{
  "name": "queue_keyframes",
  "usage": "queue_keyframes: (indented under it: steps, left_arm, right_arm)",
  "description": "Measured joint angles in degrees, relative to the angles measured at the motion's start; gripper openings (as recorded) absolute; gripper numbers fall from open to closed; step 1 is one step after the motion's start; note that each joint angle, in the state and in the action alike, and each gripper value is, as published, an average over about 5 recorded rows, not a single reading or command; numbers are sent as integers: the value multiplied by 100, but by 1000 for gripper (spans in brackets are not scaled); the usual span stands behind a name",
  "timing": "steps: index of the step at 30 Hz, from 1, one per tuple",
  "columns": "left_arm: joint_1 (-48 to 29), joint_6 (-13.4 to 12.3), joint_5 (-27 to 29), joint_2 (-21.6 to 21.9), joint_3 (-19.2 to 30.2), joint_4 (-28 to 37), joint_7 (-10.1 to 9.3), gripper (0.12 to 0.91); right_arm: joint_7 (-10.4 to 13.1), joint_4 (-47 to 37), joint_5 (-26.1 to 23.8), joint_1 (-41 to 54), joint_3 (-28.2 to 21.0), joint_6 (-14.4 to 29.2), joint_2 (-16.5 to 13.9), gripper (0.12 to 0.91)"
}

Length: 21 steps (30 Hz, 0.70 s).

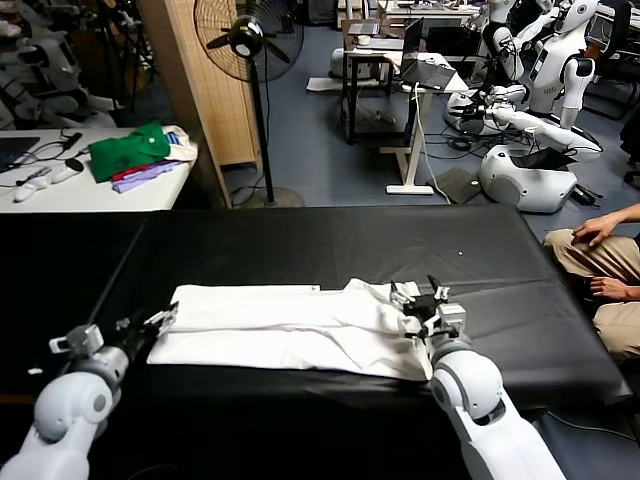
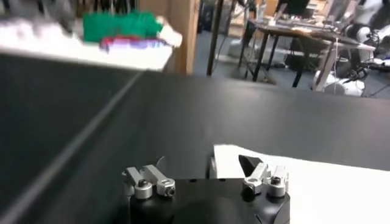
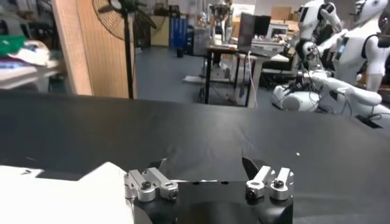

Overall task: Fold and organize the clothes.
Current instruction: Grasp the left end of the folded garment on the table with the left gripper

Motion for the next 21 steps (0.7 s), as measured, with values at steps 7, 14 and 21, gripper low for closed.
queue_keyframes:
  steps: [7,14,21]
  left_arm:
    - [281,-175,180,-212,18,-46,126,752]
    - [304,-272,402,-352,135,-18,282,398]
    - [224,-345,676,-334,185,33,444,169]
  right_arm:
    - [43,29,8,28,38,32,-25,798]
    - [58,70,-7,38,22,35,31,798]
    - [60,83,-27,42,26,23,57,798]
